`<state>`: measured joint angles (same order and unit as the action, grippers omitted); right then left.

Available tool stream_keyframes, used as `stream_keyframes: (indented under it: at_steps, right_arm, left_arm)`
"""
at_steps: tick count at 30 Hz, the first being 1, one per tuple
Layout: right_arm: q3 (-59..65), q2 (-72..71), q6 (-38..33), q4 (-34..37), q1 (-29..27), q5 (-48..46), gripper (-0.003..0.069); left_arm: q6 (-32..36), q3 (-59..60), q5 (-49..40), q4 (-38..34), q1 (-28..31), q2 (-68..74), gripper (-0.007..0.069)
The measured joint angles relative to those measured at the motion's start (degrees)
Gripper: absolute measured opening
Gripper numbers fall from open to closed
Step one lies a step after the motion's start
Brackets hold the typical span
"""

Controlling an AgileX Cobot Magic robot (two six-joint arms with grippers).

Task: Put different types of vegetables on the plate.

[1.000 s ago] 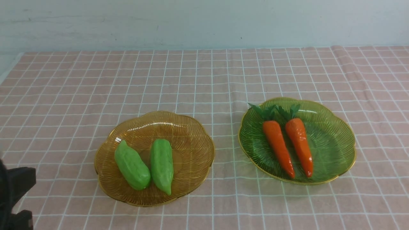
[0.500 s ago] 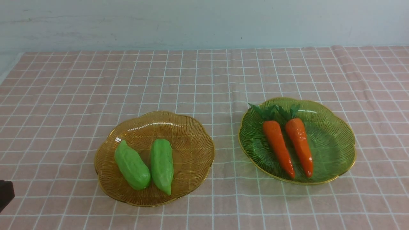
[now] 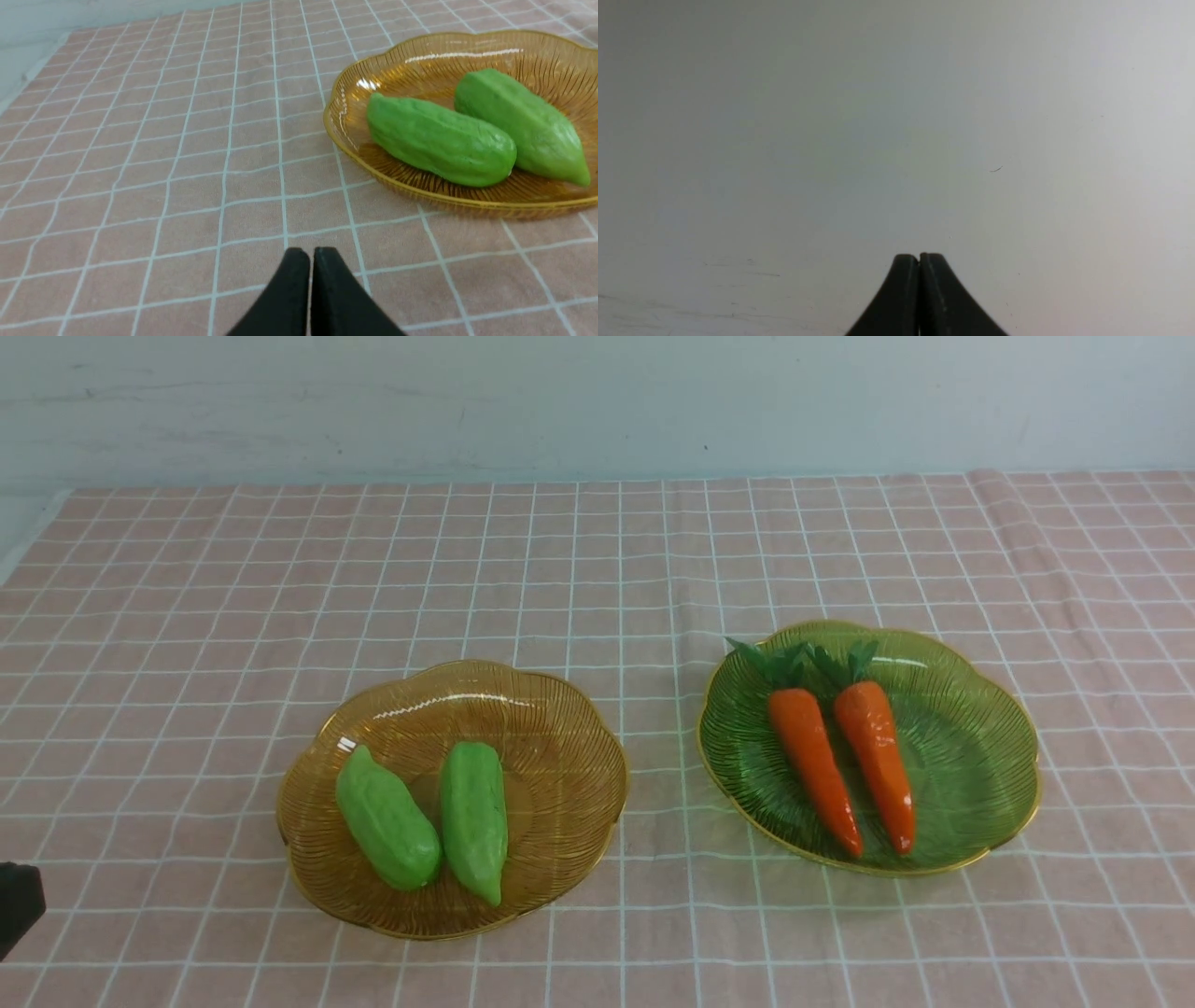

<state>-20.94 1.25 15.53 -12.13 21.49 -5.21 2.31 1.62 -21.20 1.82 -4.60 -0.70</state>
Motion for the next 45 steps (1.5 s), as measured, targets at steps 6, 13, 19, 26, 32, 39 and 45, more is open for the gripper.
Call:
stream_keyframes:
  at_steps: [6,13,19,26,32,39,45]
  right_arm:
    - [0.0,0.0,0.0,0.0,0.0,0.0,-0.0015]
    - [0.0,0.0,0.0,0.0,0.0,0.0,-0.0015]
    - [0.0,0.0,0.0,0.0,0.0,0.0,-0.0015]
    - [0.0,0.0,0.0,0.0,0.0,0.0,-0.0015]
    - [0.0,0.0,0.0,-0.2,0.0,0.0,-0.0015]
    - [0.0,0.0,0.1,-1.4,0.0,0.0,-0.0015]
    - [0.0,0.1,-1.9,4.0,0.0,0.0,-0.0015]
  left_arm:
    - [0.1,0.0,-0.7,0.0,0.0,0.0,-0.0003]
    - [0.1,0.0,-0.7,0.0,0.0,0.0,-0.0003]
    - [0.2,0.0,-0.7,0.0,0.0,0.0,-0.0003]
    - [0.2,0.0,-0.7,0.0,0.0,0.0,-0.0003]
    - [0.2,0.0,-0.7,0.0,0.0,0.0,-0.0003]
    - [0.2,0.0,-0.7,0.0,0.0,0.0,-0.0003]
    - [0.2,0.0,-0.7,0.0,0.0,0.0,-0.0003]
